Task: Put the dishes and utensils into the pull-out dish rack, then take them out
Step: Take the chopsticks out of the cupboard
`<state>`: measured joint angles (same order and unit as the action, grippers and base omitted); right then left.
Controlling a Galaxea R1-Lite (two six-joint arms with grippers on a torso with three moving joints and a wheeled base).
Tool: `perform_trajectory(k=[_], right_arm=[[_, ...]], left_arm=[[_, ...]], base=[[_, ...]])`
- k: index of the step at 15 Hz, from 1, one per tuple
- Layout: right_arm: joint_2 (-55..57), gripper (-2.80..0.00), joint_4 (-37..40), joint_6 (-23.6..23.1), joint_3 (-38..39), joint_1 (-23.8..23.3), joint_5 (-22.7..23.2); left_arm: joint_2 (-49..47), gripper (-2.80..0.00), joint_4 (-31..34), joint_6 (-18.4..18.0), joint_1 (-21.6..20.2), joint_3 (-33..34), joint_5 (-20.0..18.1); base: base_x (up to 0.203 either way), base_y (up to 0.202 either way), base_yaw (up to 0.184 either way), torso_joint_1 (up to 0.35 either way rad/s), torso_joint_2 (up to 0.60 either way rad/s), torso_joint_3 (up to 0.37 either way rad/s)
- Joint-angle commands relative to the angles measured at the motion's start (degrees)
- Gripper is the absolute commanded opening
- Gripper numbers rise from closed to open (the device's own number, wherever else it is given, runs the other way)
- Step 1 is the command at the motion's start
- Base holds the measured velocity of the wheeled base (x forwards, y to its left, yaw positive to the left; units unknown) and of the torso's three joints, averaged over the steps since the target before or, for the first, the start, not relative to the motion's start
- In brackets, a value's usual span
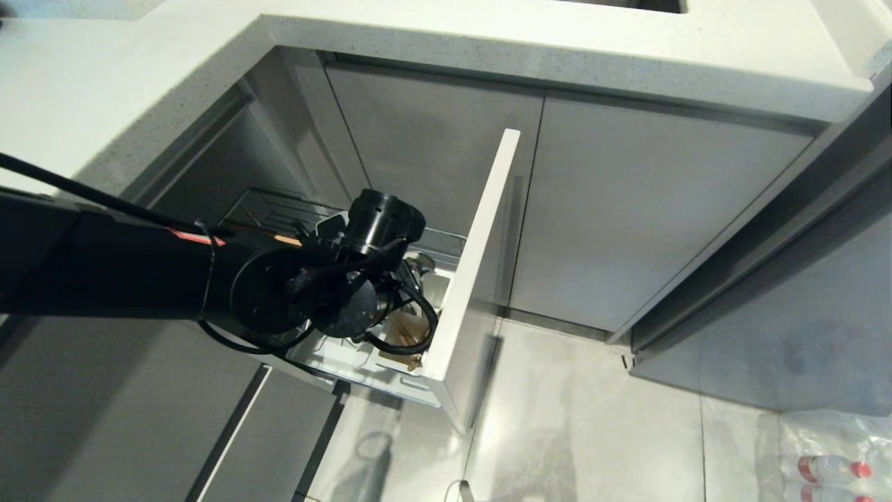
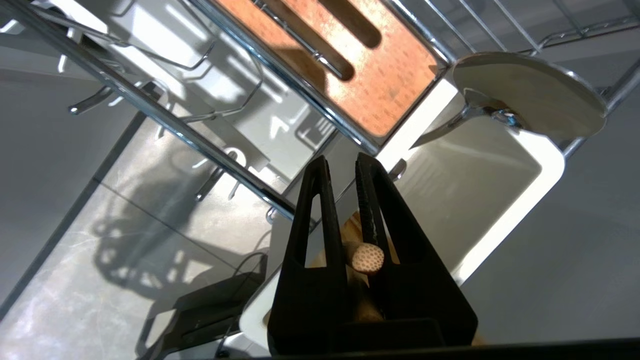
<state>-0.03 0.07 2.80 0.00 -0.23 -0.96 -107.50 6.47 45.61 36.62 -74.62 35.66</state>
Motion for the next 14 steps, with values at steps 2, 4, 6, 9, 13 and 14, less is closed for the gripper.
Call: perform_trajectory(k=[2, 4, 6, 9, 13, 14], right_arm=[[0.03, -2.8, 0.01, 0.01, 0.09, -0.04, 0.0], [0.03, -2.8, 0.01, 0.01, 0.09, -0.04, 0.0], [0.03, -2.8, 0.01, 0.01, 0.09, -0.04, 0.0], [0.03, -2.8, 0.01, 0.01, 0.09, -0.04, 0.0], [0.03, -2.8, 0.01, 0.01, 0.09, -0.04, 0.0], [0.03, -2.8, 0.01, 0.01, 0.09, -0.04, 0.0]], left_arm=[[0.09, -2.8, 0.12, 0.36, 0.03, 0.09, 0.2], [0.09, -2.8, 0.12, 0.36, 0.21, 0.09, 0.47], [1.42, -2.8, 0.03, 0.33, 0.68, -0.01, 1.5], [7.09, -2.8, 0.04, -0.56, 2.36, -0.16, 5.16], [13.73, -2.8, -2.24, -4.38, 3.52, -0.26, 9.62], [15.18, -2.8, -2.89, -5.43, 3.54, -0.26, 10.2]], base=[[0.0, 0.0, 0.0, 0.0, 0.0, 0.0], [0.0, 0.0, 0.0, 0.0, 0.0, 0.0], [0.0, 0.0, 0.0, 0.0, 0.0, 0.0], [0.0, 0.0, 0.0, 0.0, 0.0, 0.0], [0.0, 0.0, 0.0, 0.0, 0.0, 0.0], [0.0, 0.0, 0.0, 0.0, 0.0, 0.0]])
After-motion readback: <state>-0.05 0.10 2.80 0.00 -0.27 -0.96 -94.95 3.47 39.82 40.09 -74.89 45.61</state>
